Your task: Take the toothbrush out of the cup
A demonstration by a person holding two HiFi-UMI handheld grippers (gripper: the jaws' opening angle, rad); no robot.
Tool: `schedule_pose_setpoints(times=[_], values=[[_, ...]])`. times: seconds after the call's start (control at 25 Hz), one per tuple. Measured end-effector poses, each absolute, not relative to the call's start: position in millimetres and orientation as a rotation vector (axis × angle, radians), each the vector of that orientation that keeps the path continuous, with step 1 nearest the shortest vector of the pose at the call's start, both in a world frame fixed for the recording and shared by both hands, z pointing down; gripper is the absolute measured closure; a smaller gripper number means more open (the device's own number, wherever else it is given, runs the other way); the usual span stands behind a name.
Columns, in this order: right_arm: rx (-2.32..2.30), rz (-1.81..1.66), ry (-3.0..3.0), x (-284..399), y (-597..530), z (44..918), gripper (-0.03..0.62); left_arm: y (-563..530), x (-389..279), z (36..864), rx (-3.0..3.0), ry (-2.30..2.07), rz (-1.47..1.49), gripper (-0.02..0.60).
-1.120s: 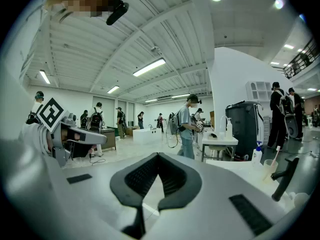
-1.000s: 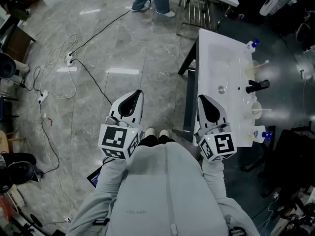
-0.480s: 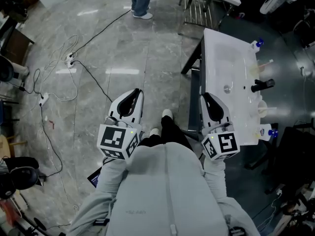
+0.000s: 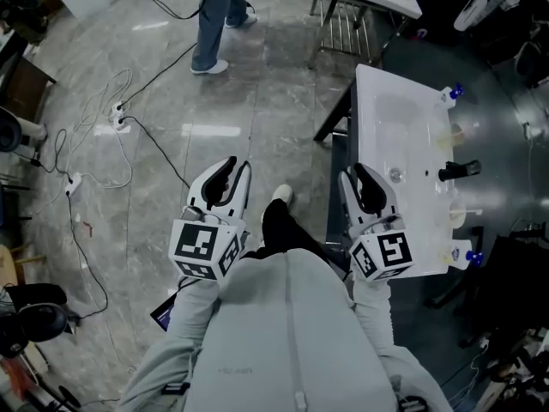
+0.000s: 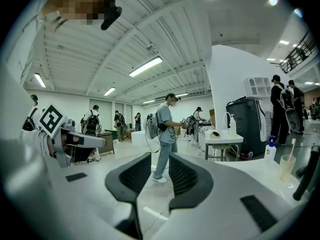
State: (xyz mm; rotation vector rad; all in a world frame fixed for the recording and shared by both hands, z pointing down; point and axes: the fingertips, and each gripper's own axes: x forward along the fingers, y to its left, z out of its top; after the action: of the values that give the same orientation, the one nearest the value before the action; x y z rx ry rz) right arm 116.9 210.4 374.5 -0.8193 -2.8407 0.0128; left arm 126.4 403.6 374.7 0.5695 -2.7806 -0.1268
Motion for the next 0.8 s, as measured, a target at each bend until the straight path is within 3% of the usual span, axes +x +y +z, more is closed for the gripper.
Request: schedule_pose_setpoints(times=[0.8], values=[[-0.600, 0.086, -2.881, -46, 142, 372, 0.491, 333, -71, 364, 0.788, -2.688, -0.047, 0.494]])
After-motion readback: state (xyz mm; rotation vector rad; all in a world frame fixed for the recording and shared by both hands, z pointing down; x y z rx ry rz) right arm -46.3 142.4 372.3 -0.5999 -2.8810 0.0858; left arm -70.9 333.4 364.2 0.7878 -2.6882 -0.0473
